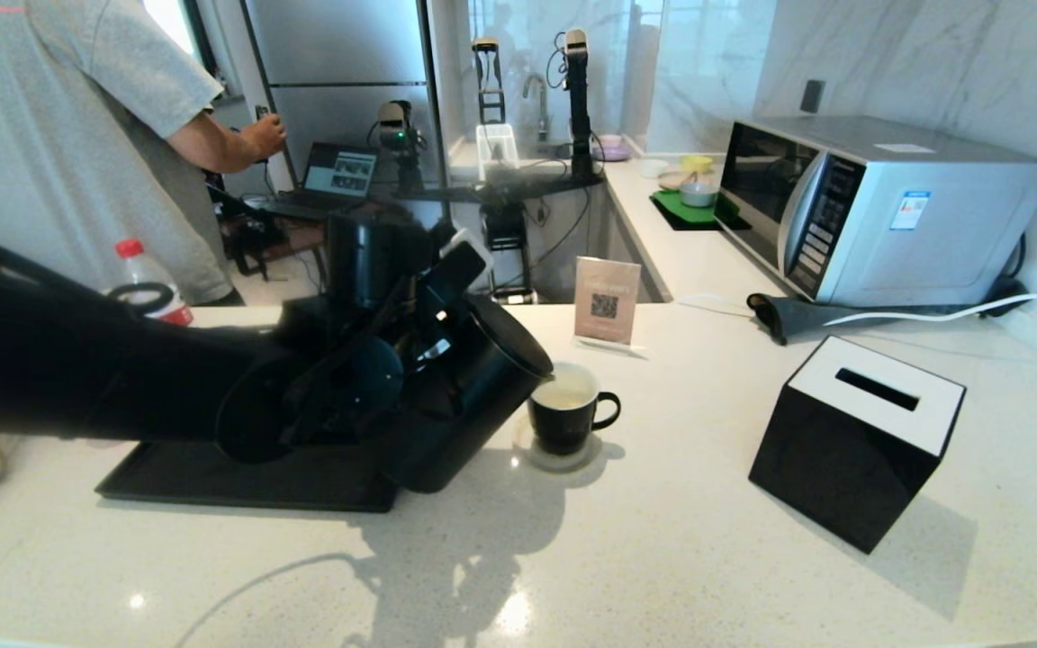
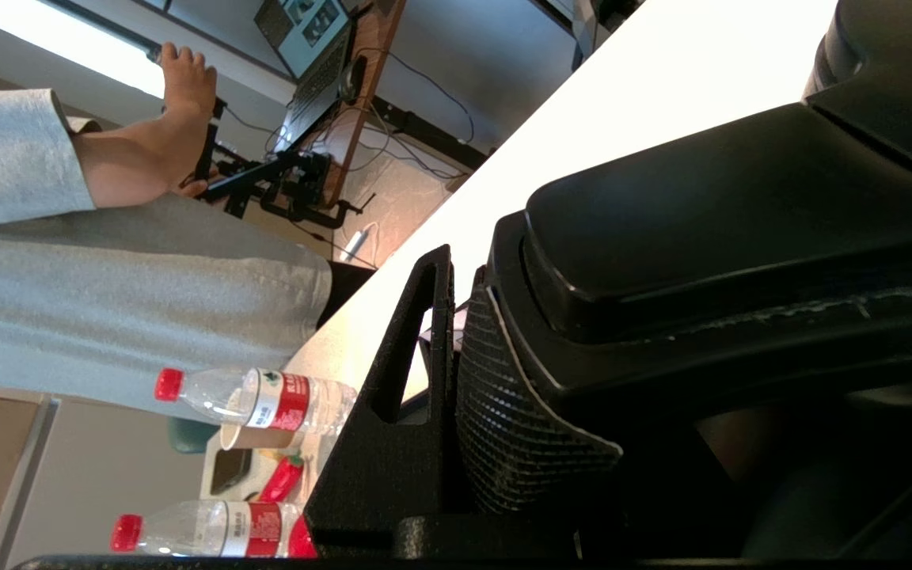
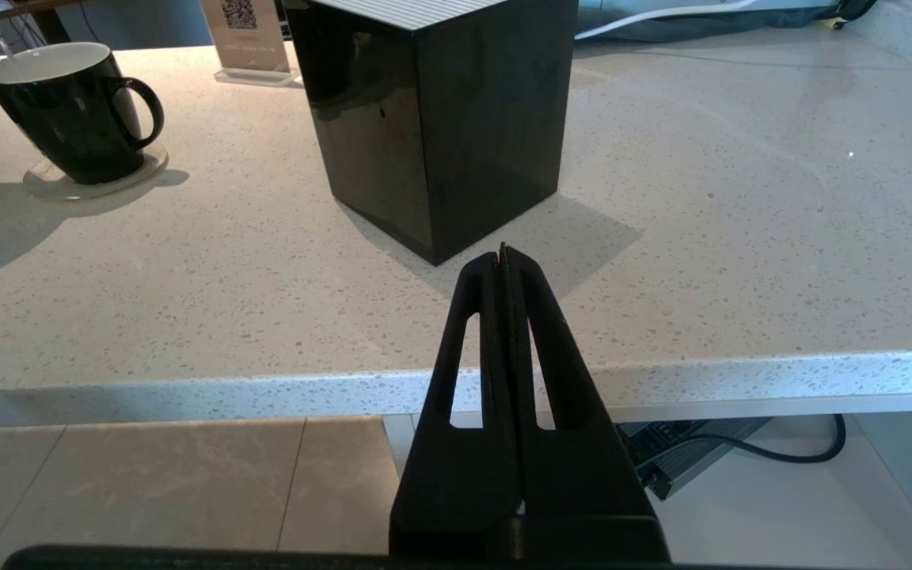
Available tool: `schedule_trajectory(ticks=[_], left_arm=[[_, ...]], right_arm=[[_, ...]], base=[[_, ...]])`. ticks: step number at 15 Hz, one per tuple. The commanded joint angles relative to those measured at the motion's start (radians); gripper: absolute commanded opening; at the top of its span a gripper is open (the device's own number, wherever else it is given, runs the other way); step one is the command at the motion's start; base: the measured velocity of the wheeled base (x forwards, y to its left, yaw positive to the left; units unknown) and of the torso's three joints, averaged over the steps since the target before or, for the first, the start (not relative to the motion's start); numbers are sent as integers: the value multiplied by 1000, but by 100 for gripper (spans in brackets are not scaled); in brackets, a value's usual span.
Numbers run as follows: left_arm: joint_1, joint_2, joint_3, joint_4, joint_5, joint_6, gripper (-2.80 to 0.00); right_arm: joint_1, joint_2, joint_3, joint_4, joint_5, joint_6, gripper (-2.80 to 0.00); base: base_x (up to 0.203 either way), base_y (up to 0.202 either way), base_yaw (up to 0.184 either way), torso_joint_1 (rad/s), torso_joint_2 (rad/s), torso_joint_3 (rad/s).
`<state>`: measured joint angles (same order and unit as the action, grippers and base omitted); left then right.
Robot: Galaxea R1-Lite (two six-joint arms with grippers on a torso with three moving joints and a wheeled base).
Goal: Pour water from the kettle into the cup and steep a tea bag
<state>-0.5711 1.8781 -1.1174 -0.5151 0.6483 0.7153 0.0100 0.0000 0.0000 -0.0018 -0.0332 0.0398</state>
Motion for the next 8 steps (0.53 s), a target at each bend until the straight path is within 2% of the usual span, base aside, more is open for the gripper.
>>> schedule_trajectory(ticks=[1,4,8], left_arm=[[0,-3,2,-11,4,-4,-280],[0,-4,13,-39,5,-37,-280],[1,-3,50,-155,19,-43,-280]], right_arm=[[1,0,0,-1,-1,0,-280],[1,0,0,0,-1,0,-280],[0,0,0,-1,-1,0,-280]], base=[[0,0,0,0,0,0],[0,0,0,0,0,0],[0,0,0,0,0,0]])
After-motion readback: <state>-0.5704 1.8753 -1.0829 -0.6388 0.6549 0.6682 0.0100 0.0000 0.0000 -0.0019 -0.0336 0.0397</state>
